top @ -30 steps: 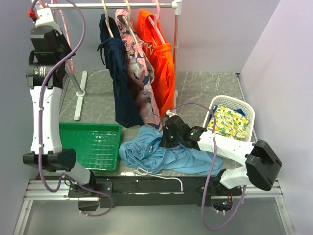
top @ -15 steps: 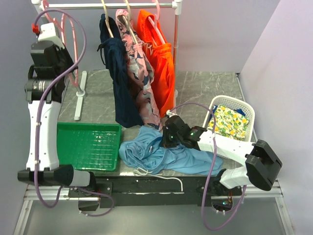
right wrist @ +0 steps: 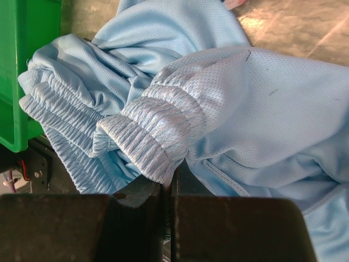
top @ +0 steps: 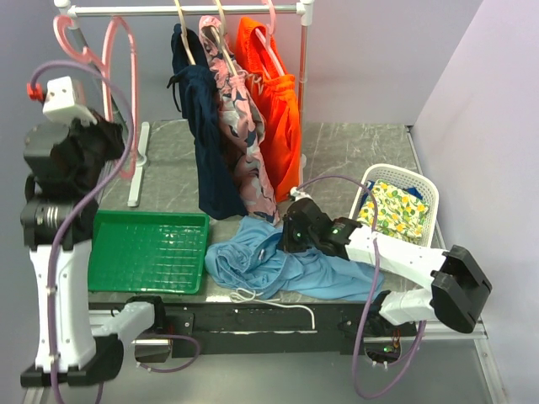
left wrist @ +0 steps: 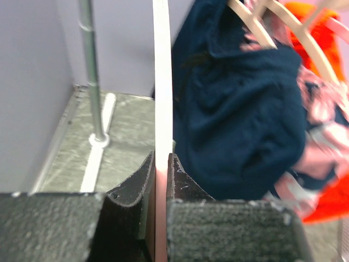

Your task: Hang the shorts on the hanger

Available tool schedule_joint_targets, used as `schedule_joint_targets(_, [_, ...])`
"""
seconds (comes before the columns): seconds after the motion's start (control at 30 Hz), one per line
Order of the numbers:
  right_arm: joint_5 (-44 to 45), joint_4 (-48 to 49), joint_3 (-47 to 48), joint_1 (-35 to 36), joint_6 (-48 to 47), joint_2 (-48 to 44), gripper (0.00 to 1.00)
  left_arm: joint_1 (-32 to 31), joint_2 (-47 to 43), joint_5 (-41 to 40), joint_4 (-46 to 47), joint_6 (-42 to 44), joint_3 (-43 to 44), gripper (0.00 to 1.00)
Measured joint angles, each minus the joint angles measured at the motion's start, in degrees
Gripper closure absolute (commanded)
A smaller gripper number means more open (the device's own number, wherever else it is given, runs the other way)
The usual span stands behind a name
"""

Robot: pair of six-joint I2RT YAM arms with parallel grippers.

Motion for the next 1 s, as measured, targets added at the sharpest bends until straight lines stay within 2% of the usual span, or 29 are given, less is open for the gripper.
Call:
schedule_joint_targets(0.27, [2.8, -2.2, 0.0, 0.0, 0.0, -4.2, 1.0, 0.0, -15.7, 2.7, -2.4, -3.0, -13.1, 0.99])
schedule_joint_targets(0.47, [4.2, -3.3, -0.5, 0.5, 0.5, -6.2, 1.0, 0.0, -26.6, 3.5, -5.3, -4.5, -14.2, 0.99])
schedule_joint_targets(0.6, [5.7, -4.7, -1.7, 0.5, 0.9, -8.6, 1.0, -1.2, -32.3, 11.0, -5.0, -5.8, -14.4, 0.99])
schedule_joint_targets(0.7, [7.0, -6.2, -2.2, 0.6, 1.3, -10.5, 1.0, -4.5, -33.8, 19.5, -1.3, -7.1, -17.7, 0.99])
schedule_joint_targets(0.8, [8.9, -7.1, -3.1, 0.6, 1.9, -13.0, 1.0, -8.4, -32.5, 25.2, -1.4, -7.2, -22.4, 0.99])
schedule_joint_targets(1.0, [12.3, -9.3, -5.1, 0.6, 3.6, -16.4, 1.0, -24.2, -23.8, 26.6, -4.8, -4.9, -23.5, 0.99])
